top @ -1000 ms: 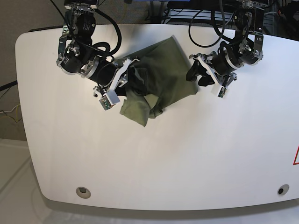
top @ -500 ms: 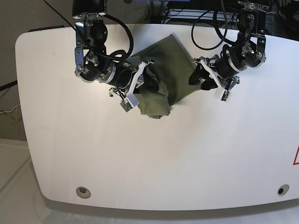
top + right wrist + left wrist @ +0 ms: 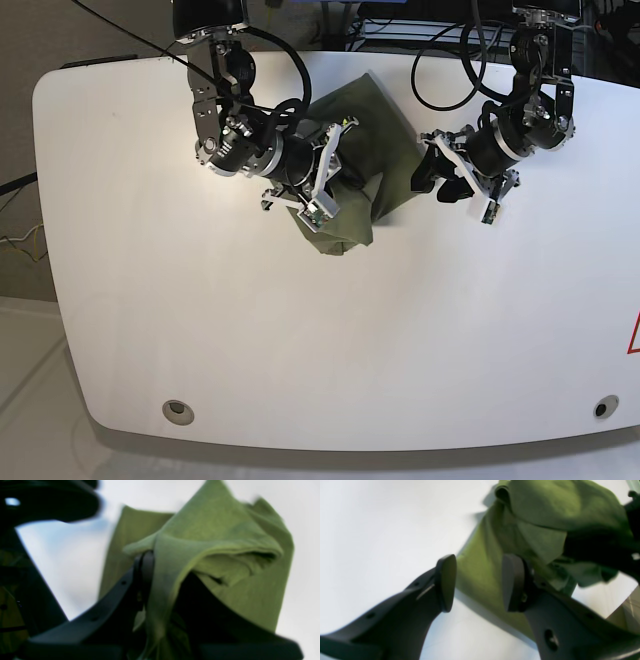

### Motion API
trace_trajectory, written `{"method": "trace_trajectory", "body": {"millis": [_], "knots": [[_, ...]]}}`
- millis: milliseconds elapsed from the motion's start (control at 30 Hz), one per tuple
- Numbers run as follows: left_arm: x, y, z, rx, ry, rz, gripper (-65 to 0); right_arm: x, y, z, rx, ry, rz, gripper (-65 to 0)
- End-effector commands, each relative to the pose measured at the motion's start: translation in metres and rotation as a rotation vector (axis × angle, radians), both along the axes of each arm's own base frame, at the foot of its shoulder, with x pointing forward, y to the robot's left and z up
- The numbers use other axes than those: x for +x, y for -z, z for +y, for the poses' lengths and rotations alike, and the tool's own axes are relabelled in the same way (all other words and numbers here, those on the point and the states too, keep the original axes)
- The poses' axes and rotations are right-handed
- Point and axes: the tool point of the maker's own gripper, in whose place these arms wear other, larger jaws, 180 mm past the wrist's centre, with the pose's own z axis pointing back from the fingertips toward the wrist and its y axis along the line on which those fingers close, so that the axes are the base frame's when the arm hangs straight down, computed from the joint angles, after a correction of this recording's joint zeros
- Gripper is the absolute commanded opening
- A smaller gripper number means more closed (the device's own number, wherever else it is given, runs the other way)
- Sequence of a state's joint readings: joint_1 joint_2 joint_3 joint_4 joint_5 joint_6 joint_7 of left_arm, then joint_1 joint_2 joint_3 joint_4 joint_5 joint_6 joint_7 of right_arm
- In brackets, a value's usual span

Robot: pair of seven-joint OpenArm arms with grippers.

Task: Fold the T-shirt properly
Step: 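Fold the bundle over with both grippers, bringing the ends together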

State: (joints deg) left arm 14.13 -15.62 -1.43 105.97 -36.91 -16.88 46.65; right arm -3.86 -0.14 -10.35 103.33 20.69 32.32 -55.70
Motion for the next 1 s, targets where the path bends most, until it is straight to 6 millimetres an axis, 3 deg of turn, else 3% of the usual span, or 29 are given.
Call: {"method": "trace_trajectory", "body": {"millis": [0, 200, 333, 600, 667, 800, 967], "knots": [[0.010, -0.018, 0.001, -0.017, -0.009, -0.065, -37.0, 0.010, -0.014, 0.003, 0.018, 0.008, -0.055, -55.8], [0.013, -0.021, 0.011, -0.011, -0.041, -0.079, -36.5, 0.009, -0.020, 0.009, 0.049, -0.005, -0.053, -32.4], [0.015, -0.023, 0.023, 0.006, -0.069, -0.083, -35.6, 0.015, -0.026, 0.006, 0.056, -0.004, -0.079, -23.9], [0.014, -0.024, 0.028, 0.019, -0.083, -0.087, -35.3, 0.034, -0.036, -0.028, -0.016, 0.023, -0.136, -26.0], [0.013, -0.023, 0.021, 0.011, -0.064, -0.082, -35.7, 0.042, -0.036, -0.062, -0.106, 0.057, -0.141, -26.8], [0.012, -0.022, 0.019, 0.009, -0.060, -0.078, -35.9, 0.044, -0.033, -0.089, -0.182, 0.074, -0.127, -28.7], [0.012, -0.032, 0.022, 0.005, -0.067, -0.103, -37.7, 0.045, -0.029, -0.106, -0.206, 0.100, -0.111, -40.4]]}}
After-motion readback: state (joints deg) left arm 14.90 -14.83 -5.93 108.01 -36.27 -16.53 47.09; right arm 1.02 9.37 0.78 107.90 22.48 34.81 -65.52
